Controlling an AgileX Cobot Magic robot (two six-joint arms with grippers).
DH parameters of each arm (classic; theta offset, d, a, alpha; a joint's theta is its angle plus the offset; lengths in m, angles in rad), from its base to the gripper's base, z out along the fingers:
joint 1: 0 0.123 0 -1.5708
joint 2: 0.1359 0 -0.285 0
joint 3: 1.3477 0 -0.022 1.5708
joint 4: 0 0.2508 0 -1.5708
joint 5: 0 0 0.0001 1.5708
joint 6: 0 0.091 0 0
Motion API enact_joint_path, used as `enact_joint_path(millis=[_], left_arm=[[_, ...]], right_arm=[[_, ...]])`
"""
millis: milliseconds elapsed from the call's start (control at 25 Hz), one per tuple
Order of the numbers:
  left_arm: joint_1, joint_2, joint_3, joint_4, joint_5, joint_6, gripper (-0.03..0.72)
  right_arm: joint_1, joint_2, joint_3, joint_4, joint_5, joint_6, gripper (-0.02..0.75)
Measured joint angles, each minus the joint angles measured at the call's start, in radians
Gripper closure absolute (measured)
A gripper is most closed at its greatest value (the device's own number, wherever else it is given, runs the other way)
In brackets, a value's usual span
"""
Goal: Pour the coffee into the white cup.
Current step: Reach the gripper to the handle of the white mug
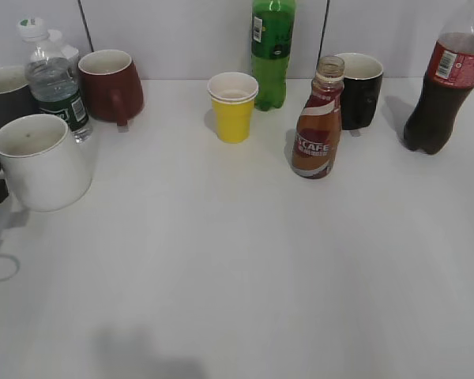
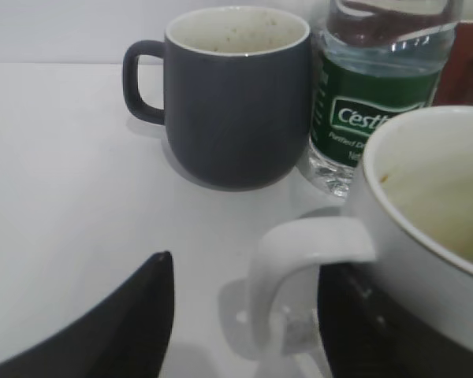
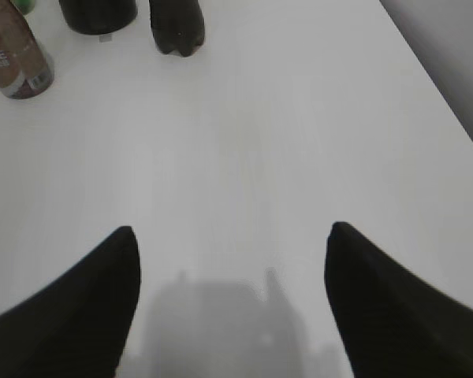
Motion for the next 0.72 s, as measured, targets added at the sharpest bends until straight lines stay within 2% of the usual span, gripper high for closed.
enact_joint_path(millis=[280,440,720], left_arm=[[0.015,0.075,-0.041,0.015,-0.010,-0.002,0.243],[0.076,0.087,-0.063,0.122,-0.018,-0.003,0.243],[0.169,0.090,-0.083,0.306,-0.013,-0.076,0.243]], right_arm=[[0.000,0.000,0.000,0.000,0.000,0.000,0.168],[0.000,0.000,0.000,0.000,0.000,0.000,0.168],[0.000,0.000,0.000,0.000,-0.001,0.000,0.168]])
